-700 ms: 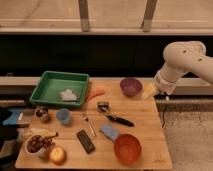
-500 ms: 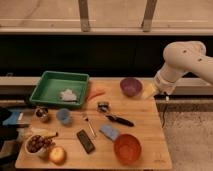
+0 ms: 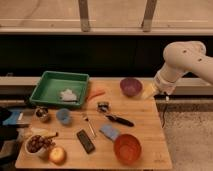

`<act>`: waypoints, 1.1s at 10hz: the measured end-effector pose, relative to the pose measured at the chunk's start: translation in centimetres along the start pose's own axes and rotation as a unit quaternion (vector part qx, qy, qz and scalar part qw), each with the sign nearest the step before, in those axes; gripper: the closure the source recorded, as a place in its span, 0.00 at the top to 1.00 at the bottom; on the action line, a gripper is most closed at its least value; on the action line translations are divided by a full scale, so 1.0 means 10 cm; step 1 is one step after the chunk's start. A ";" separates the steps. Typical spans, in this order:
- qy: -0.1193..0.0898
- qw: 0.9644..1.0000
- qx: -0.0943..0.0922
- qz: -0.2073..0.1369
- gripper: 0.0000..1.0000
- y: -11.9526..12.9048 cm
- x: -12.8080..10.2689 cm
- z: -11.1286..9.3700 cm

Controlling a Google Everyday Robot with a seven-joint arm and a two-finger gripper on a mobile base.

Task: Wipe table surface with eraser

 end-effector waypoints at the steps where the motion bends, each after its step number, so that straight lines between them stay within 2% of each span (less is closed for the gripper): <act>1: 0.000 1.000 0.000 0.000 0.80 0.00 0.00 0.00; 9: 0.000 1.000 0.000 0.000 0.80 0.00 0.00 0.00; 11: 0.002 1.000 0.008 -0.007 0.80 0.01 0.00 -0.01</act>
